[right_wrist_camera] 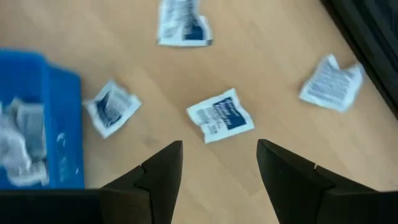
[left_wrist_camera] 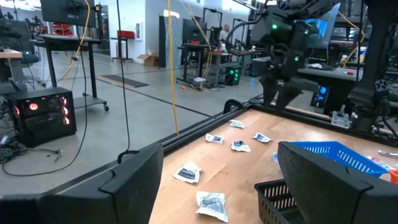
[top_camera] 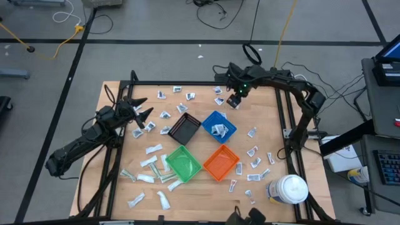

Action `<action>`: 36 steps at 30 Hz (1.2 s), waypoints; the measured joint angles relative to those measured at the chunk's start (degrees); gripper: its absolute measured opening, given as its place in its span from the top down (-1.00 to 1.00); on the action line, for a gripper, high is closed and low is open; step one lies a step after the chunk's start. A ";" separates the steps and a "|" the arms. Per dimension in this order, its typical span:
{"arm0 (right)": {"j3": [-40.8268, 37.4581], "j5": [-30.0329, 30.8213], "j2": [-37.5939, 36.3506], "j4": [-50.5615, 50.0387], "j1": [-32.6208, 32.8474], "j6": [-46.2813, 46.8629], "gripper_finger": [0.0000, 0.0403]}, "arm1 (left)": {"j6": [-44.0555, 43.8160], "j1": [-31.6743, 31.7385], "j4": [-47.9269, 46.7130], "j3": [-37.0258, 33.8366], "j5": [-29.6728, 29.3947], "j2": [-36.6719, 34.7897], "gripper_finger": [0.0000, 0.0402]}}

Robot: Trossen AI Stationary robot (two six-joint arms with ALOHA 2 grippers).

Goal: Pick & Place First Aid Supplies
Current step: Put the blue alcohol pad into the blue bin

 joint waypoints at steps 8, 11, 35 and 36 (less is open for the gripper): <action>-0.10 4.79 3.74 2.12 -0.31 15.70 -0.01 | 0.00 0.00 0.02 -0.02 0.00 0.00 -0.61; -0.20 4.80 5.56 3.49 -0.27 19.52 -0.01 | 0.00 -0.02 0.01 -0.01 0.02 0.00 -0.61; -0.24 2.79 13.69 4.94 0.15 31.85 0.29 | 0.00 0.00 0.11 0.00 -6.01 0.00 -0.61; -0.24 2.27 13.69 4.92 0.17 31.32 0.36 | 0.00 0.00 0.11 -0.01 -6.01 0.00 -0.61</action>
